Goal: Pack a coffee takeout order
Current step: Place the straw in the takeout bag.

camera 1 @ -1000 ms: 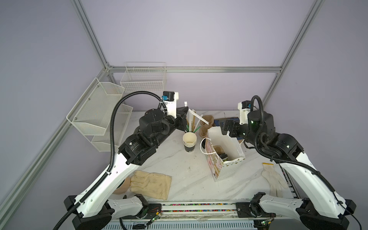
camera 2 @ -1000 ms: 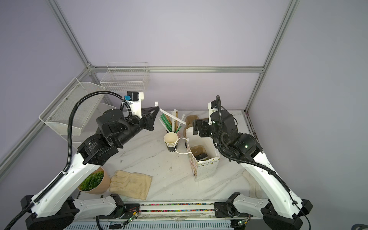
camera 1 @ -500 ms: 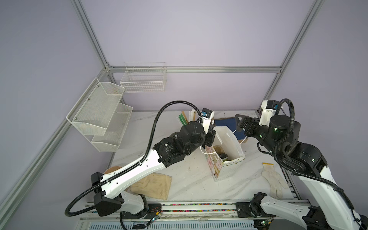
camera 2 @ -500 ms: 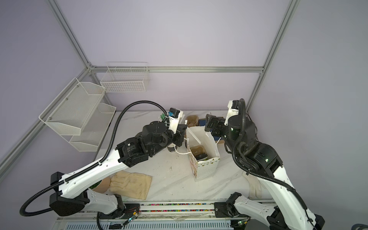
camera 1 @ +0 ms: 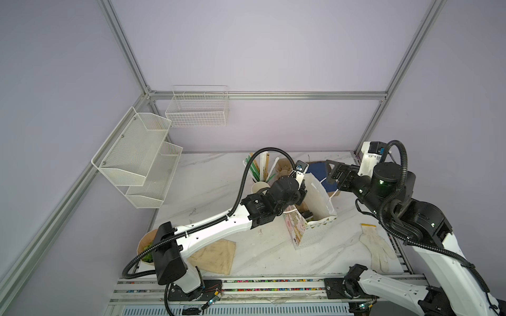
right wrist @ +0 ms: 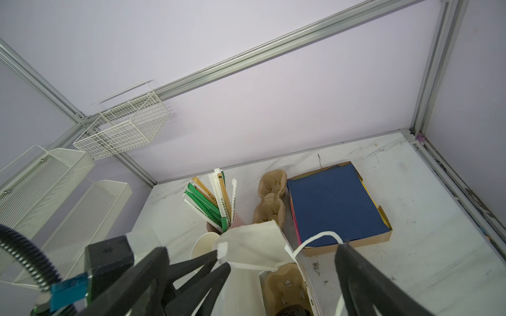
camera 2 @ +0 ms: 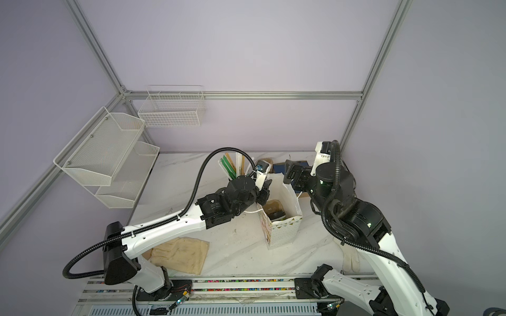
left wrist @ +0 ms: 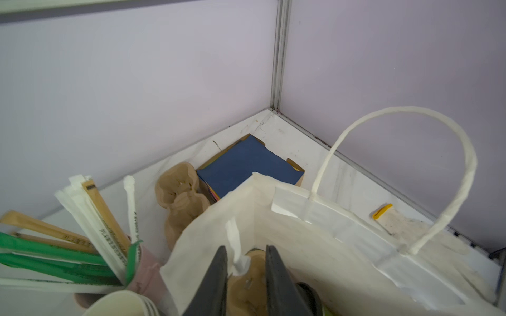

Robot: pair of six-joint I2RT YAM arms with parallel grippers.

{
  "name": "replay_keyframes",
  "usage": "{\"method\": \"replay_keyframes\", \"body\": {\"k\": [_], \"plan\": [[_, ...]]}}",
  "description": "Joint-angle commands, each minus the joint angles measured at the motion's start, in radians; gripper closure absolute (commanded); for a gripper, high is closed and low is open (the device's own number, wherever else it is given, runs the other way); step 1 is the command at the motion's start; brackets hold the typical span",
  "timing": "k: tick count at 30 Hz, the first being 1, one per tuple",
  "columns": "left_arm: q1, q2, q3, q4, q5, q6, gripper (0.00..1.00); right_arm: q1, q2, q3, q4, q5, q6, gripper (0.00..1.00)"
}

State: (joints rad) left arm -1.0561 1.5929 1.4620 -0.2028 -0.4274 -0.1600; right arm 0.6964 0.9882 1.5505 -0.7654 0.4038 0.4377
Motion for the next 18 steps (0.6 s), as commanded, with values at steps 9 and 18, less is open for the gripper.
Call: {"method": "replay_keyframes", "body": {"k": [9, 18], "plan": [[0.046, -0.122, 0.103, -0.051, 0.012, 0.049, 0.22, 0.0, 0.102, 0.077, -0.043, 0.084, 0.072, 0.03], [0.102, -0.289, 0.111, -0.15, 0.024, 0.023, 0.0, -0.1, 0.266, 0.215, -0.061, -0.034, 0.07, 0.03]]}}
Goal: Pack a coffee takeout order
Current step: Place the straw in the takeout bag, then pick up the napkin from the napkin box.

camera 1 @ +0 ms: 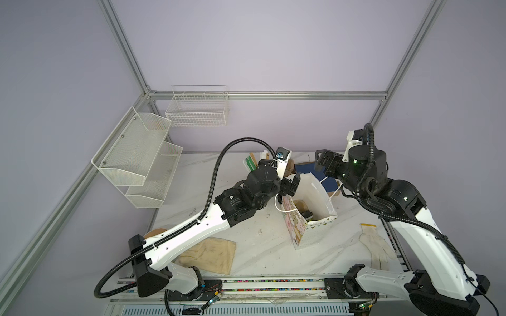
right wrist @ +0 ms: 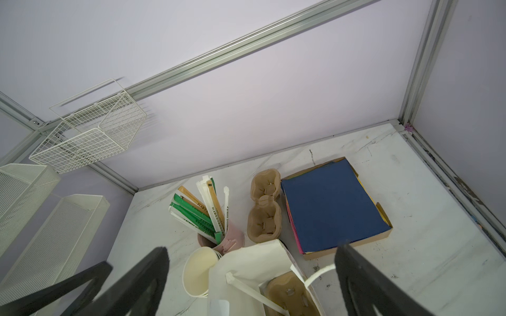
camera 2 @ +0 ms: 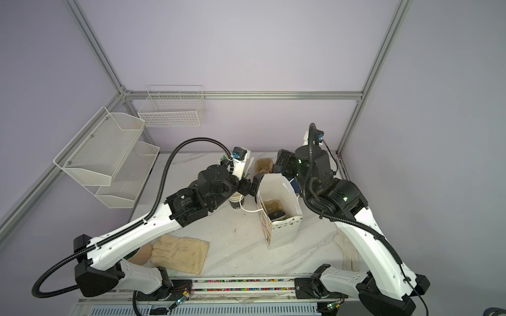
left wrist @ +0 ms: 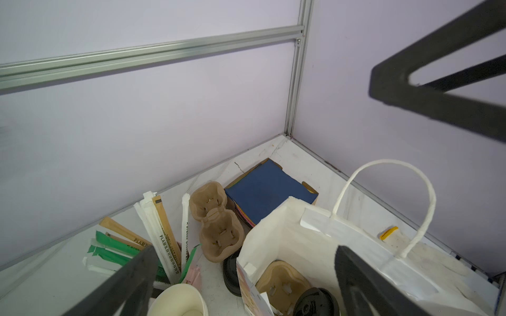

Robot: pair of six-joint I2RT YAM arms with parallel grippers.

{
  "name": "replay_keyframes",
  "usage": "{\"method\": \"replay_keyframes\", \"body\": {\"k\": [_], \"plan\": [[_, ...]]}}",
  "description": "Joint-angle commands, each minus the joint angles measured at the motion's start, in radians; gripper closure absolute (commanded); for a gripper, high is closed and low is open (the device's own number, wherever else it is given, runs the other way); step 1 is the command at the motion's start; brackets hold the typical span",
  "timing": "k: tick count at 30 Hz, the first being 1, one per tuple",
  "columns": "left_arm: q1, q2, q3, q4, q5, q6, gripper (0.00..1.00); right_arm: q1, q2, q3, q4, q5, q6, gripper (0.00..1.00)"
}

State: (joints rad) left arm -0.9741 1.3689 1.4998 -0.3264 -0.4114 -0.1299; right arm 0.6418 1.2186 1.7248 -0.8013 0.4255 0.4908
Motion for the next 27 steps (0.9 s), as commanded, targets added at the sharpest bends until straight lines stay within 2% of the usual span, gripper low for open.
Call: {"method": "replay_keyframes", "body": {"k": [1, 4, 8, 13, 16, 21, 24, 27], "plan": [[0.03, -0.087, 0.053, -0.036, 0.009, -0.019, 0.0, -0.084, 0.055, 0.051, -0.029, -0.101, 0.016, 0.03], [0.061, -0.151, -0.016, -0.067, 0.016, -0.055, 0.0, -0.202, 0.093, 0.065, -0.027, -0.21, 0.011, 0.03], [0.099, -0.239, -0.119, -0.1, 0.028, -0.114, 0.0, -0.311, 0.139, 0.07, -0.037, -0.287, -0.003, 0.03], [0.137, -0.355, -0.24, -0.129, 0.013, -0.13, 0.0, -0.492, 0.225, 0.013, -0.031, -0.41, 0.01, 0.03], [0.16, -0.402, -0.308, -0.141, 0.008, -0.118, 0.0, -0.533, 0.275, -0.008, -0.003, -0.418, 0.031, 0.03], [0.187, -0.444, -0.393, -0.147, 0.018, -0.089, 0.0, -0.542, 0.386, -0.031, 0.042, -0.403, 0.067, 0.04], [0.19, -0.479, -0.452, -0.133, -0.05, -0.057, 0.0, -0.545, 0.457, -0.05, 0.062, -0.368, 0.081, 0.04], [0.199, -0.514, -0.526, -0.094, -0.065, -0.024, 0.0, -0.547, 0.525, -0.076, 0.093, -0.34, 0.107, 0.05]]}}
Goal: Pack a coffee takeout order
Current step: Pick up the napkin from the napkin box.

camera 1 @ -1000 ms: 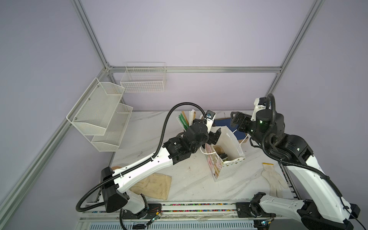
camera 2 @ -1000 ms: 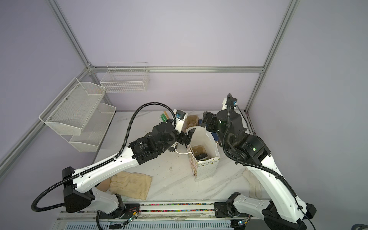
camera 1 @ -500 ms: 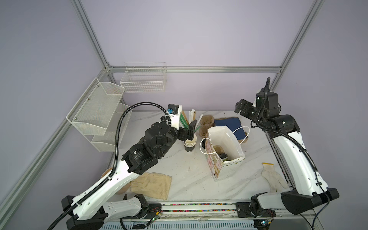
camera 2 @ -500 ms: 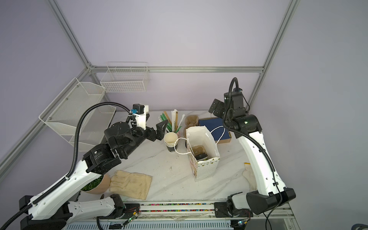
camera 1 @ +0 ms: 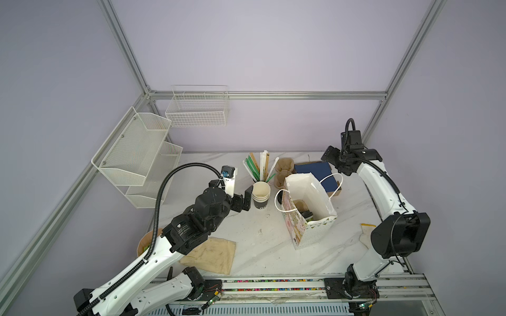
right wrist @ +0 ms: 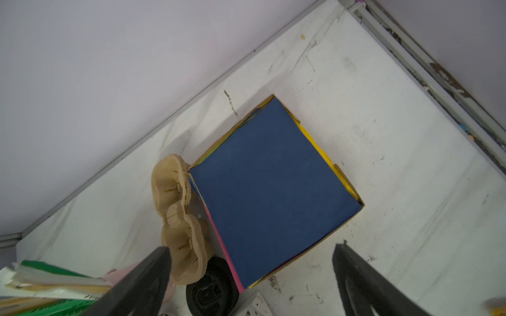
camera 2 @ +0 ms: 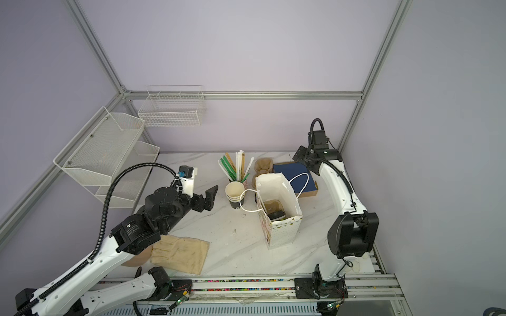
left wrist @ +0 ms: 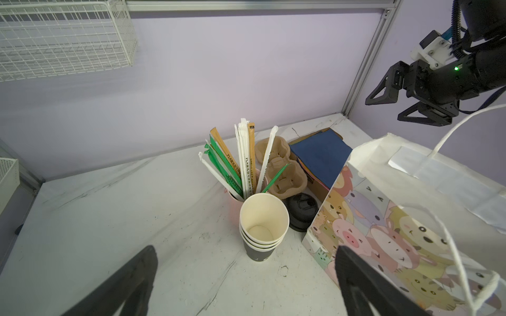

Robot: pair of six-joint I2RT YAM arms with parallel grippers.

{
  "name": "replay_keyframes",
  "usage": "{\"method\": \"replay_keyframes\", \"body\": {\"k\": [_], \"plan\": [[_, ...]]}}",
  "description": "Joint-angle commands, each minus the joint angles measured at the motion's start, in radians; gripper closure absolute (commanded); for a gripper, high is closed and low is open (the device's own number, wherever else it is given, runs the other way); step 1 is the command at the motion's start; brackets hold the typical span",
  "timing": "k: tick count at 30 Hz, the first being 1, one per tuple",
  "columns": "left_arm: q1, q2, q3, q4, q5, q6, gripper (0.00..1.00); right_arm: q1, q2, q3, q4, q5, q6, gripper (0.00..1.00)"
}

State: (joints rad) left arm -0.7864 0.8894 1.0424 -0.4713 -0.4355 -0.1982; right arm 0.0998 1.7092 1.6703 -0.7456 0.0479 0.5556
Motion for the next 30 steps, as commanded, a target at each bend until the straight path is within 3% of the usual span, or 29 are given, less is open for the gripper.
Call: {"method": "replay_keyframes", "body": {"k": [1, 15, 22, 30], "plan": [[0.013, -0.039, -0.084, 0.059, -0.043, 0.049, 0.0, -0.005, 0.058, -0.028, 0.047, 0.037, 0.051, 0.06], [0.02, -0.014, -0.133, 0.077, -0.067, 0.07, 0.0, -0.005, 0.28, -0.074, 0.154, 0.032, 0.099, 0.15], [0.02, -0.006, -0.137, 0.082, -0.078, 0.072, 0.0, -0.005, 0.38, -0.038, 0.153, 0.035, 0.089, 0.25], [0.022, 0.008, -0.137, 0.082, -0.086, 0.08, 0.0, -0.005, 0.39, -0.038, 0.163, 0.05, 0.081, 0.47]]}}
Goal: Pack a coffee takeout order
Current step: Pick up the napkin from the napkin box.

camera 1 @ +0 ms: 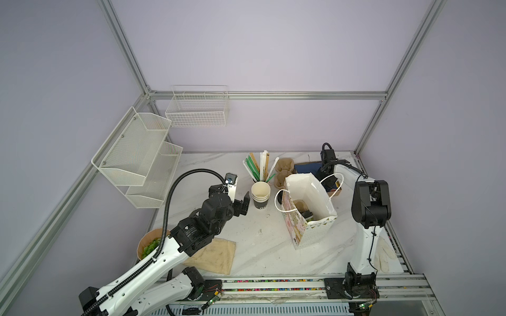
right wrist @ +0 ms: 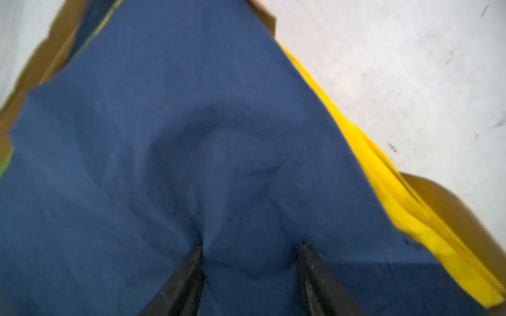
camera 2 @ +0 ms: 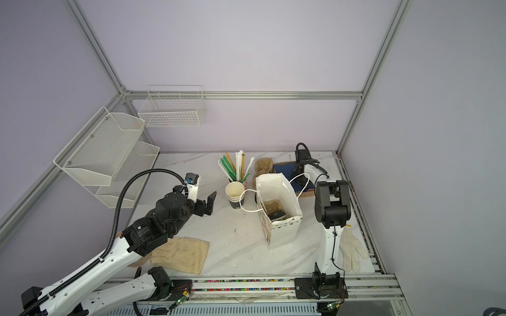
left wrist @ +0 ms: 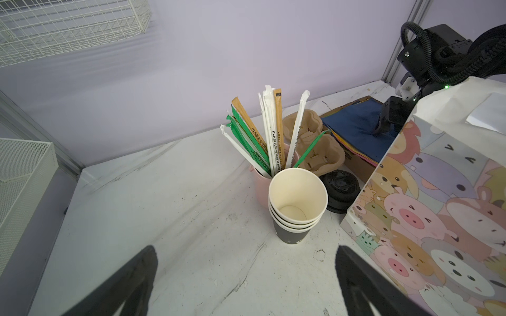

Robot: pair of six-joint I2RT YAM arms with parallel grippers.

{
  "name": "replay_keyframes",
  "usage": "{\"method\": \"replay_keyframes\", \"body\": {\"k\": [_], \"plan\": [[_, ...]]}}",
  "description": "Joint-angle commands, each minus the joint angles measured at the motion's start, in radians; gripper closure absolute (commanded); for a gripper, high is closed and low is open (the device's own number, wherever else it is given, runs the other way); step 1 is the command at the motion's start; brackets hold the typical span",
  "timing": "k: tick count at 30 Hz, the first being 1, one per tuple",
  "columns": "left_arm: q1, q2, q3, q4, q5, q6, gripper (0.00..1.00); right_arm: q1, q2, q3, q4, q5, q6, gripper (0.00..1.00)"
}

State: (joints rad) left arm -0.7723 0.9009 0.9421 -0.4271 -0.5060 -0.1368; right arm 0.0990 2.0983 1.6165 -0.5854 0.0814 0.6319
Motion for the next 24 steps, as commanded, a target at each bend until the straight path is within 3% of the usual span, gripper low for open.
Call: {"method": "replay_keyframes", "body": {"k": [1, 5, 16, 17, 19, 24], "plan": [[0.007, -0.001, -0.037, 0.038, -0.016, 0.019, 0.0, -0.004, -0.004, 0.015, 0.003, 0.017, 0.002, 0.49], [0.007, 0.008, -0.036, 0.041, -0.017, 0.023, 0.0, -0.004, -0.026, 0.013, 0.01, 0.017, 0.005, 0.56], [0.012, 0.02, -0.034, 0.037, -0.01, 0.029, 0.0, -0.004, -0.044, 0.03, -0.004, 0.014, 0.002, 0.62], [0.012, 0.02, -0.032, 0.038, -0.009, 0.029, 0.0, -0.004, -0.049, 0.027, 0.002, 0.014, 0.002, 0.73], [0.013, 0.02, -0.033, 0.037, -0.009, 0.031, 0.0, -0.004, -0.056, 0.023, 0.01, 0.014, 0.003, 0.83], [0.013, 0.02, -0.032, 0.036, -0.006, 0.034, 0.0, -0.004, -0.067, 0.045, -0.013, 0.019, 0.003, 0.81]]}}
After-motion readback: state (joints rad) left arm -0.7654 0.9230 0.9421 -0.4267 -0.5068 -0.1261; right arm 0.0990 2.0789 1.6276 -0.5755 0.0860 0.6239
